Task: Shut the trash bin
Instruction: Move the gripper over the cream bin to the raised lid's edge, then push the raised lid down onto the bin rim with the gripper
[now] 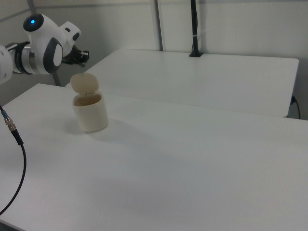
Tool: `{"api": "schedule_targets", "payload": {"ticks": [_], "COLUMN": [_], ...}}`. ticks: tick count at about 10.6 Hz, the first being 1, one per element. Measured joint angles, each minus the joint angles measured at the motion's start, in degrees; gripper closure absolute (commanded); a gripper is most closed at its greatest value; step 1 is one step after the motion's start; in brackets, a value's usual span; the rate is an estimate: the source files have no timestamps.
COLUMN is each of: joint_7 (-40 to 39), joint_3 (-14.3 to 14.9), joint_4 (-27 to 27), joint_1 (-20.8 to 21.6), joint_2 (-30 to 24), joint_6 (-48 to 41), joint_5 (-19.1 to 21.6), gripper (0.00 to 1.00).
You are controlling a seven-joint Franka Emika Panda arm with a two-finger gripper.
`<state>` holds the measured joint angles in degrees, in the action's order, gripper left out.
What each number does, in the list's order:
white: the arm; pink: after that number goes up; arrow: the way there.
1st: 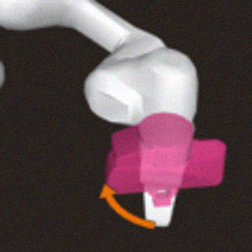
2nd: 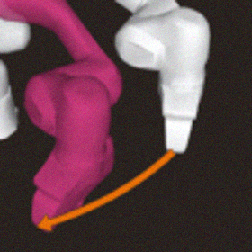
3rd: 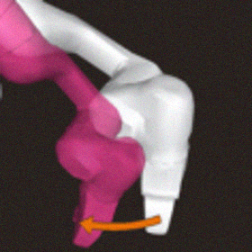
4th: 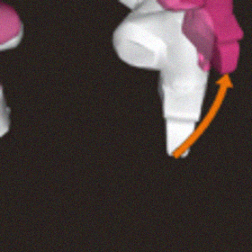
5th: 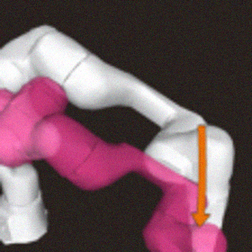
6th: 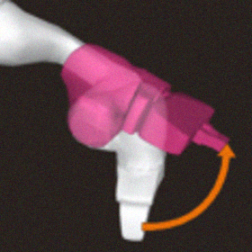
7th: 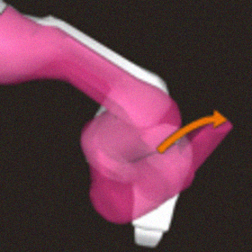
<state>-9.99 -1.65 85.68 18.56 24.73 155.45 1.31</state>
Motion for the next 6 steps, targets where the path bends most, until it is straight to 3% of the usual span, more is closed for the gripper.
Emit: {"api": "schedule_targets", "payload": {"ticks": [3, 6], "joint_7": [-1.27, -7.18], "joint_3": [0.01, 0.13], "joint_4": [-0.38, -1.48], "joint_1": [0.00, -0.27], "joint_2": [1.04, -0.44], "joint_6": [0.25, -13.14], "joint_5": [-0.01, -0.05], "gripper": [0.97, 0.97]}}
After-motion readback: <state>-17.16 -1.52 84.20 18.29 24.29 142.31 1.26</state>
